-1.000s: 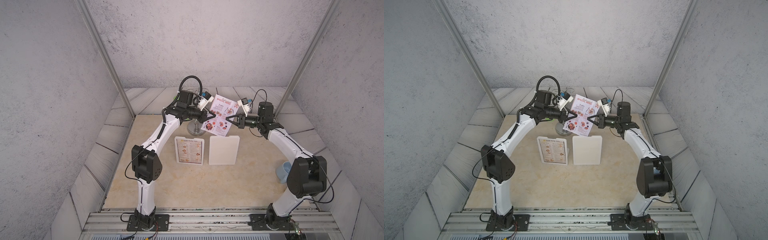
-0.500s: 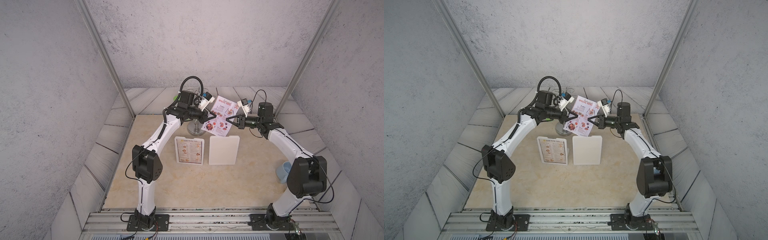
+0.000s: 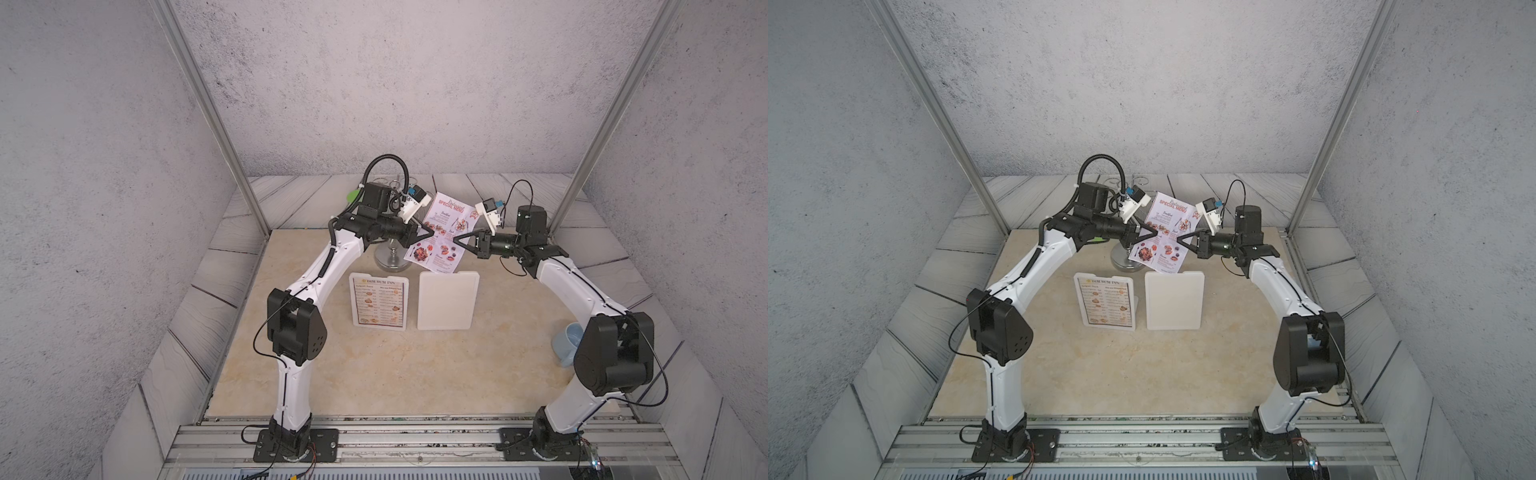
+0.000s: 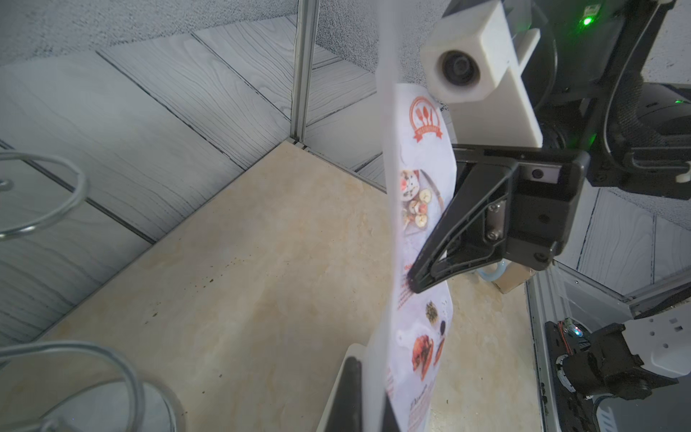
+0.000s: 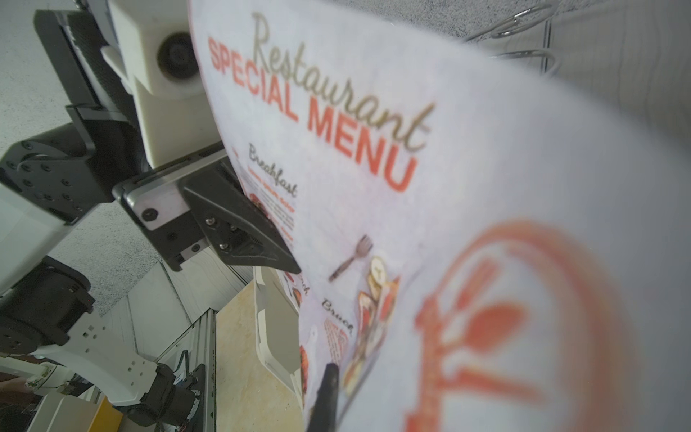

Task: Insert the menus into the narrow rack
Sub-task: Insert the menu into the narrow rack.

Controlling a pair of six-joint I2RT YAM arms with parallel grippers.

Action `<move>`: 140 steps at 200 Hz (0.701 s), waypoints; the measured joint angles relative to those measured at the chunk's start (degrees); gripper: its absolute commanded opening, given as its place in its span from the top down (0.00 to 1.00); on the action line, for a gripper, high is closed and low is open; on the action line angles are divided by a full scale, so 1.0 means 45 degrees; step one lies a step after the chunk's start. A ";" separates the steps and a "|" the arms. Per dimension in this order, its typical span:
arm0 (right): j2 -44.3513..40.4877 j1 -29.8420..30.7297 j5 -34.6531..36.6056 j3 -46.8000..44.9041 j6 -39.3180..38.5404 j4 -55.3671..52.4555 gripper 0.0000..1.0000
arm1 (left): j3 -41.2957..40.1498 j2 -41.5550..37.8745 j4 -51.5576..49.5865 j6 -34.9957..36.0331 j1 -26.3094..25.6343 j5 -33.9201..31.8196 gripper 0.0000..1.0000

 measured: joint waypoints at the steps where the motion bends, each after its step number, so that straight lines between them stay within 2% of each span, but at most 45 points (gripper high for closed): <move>1: 0.0000 0.0000 0.0000 0.0000 0.0000 0.0000 1.00 | 0.0000 0.0000 0.0000 0.0000 0.0000 0.0000 1.00; 140: -0.0423 -0.0087 0.0024 -0.0044 -0.1127 -0.1093 1.00 | -0.0214 0.0000 0.0015 0.0141 -0.0049 0.0515 1.00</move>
